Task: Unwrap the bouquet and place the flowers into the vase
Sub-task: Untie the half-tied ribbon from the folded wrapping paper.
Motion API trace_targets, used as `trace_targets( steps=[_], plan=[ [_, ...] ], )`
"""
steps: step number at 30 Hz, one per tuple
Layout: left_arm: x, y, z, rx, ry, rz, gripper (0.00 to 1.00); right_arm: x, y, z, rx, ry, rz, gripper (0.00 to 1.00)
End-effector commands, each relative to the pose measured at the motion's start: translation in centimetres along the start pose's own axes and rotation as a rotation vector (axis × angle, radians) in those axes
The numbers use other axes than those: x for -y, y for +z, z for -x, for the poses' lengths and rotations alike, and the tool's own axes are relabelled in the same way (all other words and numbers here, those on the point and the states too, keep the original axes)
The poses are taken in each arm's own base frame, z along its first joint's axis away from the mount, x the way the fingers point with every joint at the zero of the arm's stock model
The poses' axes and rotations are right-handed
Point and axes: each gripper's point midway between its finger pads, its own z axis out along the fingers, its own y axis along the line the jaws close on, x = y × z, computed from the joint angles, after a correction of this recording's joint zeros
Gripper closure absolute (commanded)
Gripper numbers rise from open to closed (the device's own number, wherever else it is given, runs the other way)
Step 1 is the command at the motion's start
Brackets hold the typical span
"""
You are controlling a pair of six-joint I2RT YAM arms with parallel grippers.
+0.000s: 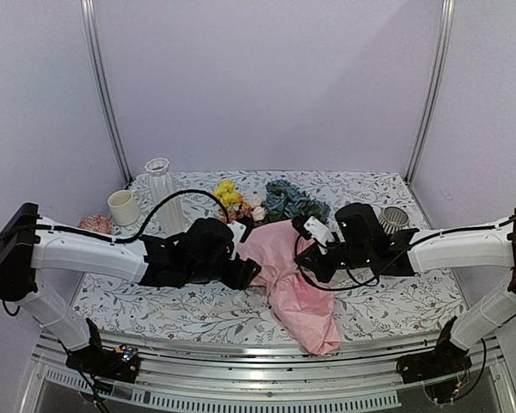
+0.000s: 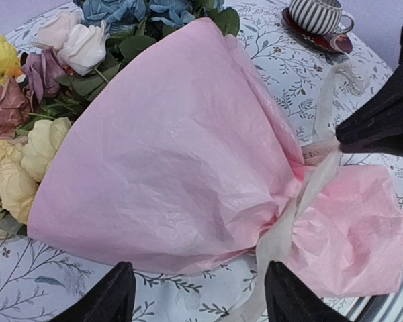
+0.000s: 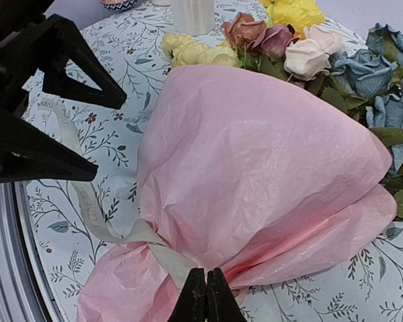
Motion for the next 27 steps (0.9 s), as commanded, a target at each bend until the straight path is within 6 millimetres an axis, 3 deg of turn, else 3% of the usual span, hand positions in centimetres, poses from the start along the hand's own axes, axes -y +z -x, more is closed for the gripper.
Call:
trace_targets(
  steps=[1,18,24,25,27],
  plan=[
    [-0.6,-0.5,0.4,0.014,-0.002,0.012,0.32,1.7,-1.2,1.6,0.085,0.036,-0.117,0.96],
    [-0.4,-0.5,0.6,0.018,0.006,0.012,0.32,8.3,-3.9,-4.1,0.034,0.255,-0.533,0.97],
    [-0.2,-0.4,0.8,0.019,0.017,0.007,0.32,7.4,-3.8,-3.0,0.045,0.24,-0.47,0.92],
    [-0.2,-0.4,0.9,0.019,0.018,0.005,0.32,6.9,-3.6,-2.5,0.048,0.224,-0.434,0.87],
    [-0.1,-0.4,1.0,0.023,0.022,0.004,0.32,5.2,-3.2,-1.6,0.048,0.169,-0.331,0.69]
  ],
)
